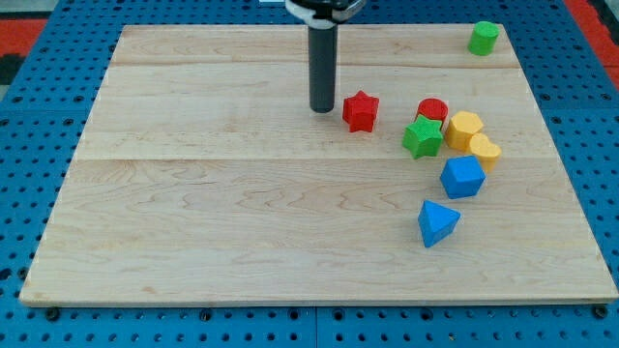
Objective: Slightly move down the green circle
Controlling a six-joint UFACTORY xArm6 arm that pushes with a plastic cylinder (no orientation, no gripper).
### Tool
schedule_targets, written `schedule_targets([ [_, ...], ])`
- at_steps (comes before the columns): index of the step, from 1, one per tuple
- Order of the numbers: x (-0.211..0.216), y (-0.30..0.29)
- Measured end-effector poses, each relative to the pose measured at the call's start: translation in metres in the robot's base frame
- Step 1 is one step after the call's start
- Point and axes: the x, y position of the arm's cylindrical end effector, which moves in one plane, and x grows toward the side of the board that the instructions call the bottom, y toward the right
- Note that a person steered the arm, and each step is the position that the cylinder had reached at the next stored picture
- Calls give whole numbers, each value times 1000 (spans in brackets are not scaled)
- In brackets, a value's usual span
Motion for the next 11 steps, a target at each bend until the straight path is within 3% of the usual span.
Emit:
schedule_targets([
  [1,0,63],
  [3,29,80],
  [4,-12,69],
  [5,-47,128],
  [6,-13,147],
  [7,-19,242],
  [8,-67,298],
  [9,-126,300],
  [10,-152,196],
  [11,-113,88],
])
